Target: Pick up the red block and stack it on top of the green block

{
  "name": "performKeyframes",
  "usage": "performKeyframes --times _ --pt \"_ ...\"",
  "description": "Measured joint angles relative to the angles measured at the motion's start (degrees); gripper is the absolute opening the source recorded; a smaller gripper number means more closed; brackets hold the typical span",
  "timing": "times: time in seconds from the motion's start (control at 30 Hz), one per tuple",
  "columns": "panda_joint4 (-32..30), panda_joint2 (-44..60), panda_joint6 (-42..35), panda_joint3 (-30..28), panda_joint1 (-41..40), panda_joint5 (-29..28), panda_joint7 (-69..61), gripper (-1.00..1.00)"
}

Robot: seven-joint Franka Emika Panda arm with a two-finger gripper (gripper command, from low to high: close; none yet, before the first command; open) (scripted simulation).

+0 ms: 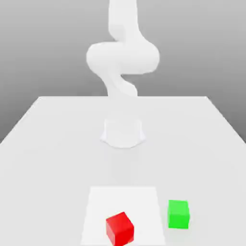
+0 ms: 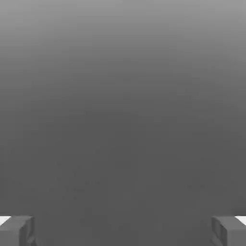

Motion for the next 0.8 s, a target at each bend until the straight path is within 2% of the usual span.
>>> performKeyframes --times 0.4,0.63,0.8 --pt "-4.2 25.3 9.4 -5.1 5.0 3.1 -15.1 0.00" --pt "-6.7 39.8 14.9 -5.9 5.9 4.5 -23.5 0.00" --pt "-8.5 50.0 18.8 -5.6 5.3 3.5 -28.1 0.00"
